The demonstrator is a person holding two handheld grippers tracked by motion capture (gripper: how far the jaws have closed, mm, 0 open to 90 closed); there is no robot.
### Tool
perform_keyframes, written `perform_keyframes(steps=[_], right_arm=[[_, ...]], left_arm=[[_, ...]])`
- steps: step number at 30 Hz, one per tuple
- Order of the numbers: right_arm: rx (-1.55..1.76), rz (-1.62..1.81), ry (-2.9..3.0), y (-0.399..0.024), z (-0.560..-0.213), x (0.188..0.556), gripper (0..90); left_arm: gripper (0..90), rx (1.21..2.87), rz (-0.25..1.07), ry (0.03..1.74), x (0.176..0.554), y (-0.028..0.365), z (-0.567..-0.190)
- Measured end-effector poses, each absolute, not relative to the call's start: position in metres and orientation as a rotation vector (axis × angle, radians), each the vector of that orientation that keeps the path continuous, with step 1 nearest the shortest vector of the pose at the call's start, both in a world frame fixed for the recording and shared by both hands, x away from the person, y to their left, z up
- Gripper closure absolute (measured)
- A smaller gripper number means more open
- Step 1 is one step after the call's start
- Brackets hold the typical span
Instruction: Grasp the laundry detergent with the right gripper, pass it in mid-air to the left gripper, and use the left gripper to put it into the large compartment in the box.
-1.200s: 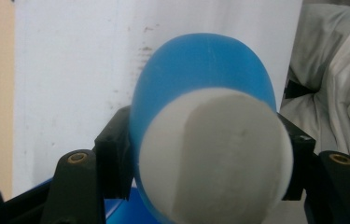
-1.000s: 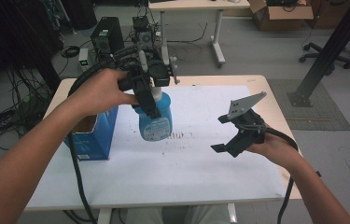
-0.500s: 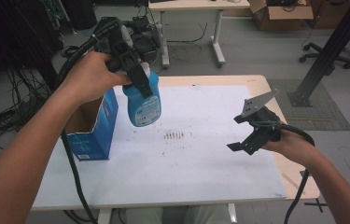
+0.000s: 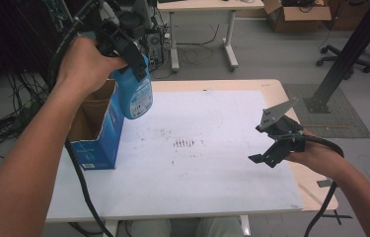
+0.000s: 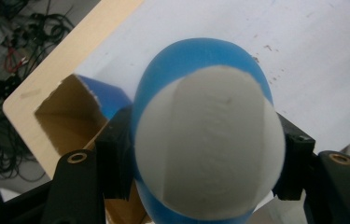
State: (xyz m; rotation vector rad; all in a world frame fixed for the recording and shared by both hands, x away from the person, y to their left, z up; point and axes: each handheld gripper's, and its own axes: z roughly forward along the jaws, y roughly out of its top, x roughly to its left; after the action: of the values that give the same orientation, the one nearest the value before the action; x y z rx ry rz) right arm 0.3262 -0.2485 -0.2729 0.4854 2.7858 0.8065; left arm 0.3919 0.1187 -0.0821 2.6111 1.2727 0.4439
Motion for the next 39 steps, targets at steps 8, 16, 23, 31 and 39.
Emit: perform_keyframes(steps=[8,16,23,31,39], right_arm=[[0.454,0.749,2.802,-0.248,-0.272,0.326,3.9],[0.453,0.74,2.805,-0.248,-0.274,0.328,3.9],[0.445,0.733,2.805,-0.246,-0.274,0.327,4.2],[0.428,0.754,2.787,-0.245,-0.271,0.325,4.8],[0.424,0.746,2.792,-0.244,-0.272,0.324,4.7]], left_arm=[[37.8,2.458,0.478,1.505,0.398,0.141,-0.071],[37.7,2.35,0.518,1.652,0.398,0.16,-0.063],[37.7,2.283,0.533,1.71,0.393,0.172,-0.056],[37.8,2.211,0.549,1.779,0.39,0.186,-0.052],[37.7,2.159,0.548,1.85,0.389,0.204,-0.06]])
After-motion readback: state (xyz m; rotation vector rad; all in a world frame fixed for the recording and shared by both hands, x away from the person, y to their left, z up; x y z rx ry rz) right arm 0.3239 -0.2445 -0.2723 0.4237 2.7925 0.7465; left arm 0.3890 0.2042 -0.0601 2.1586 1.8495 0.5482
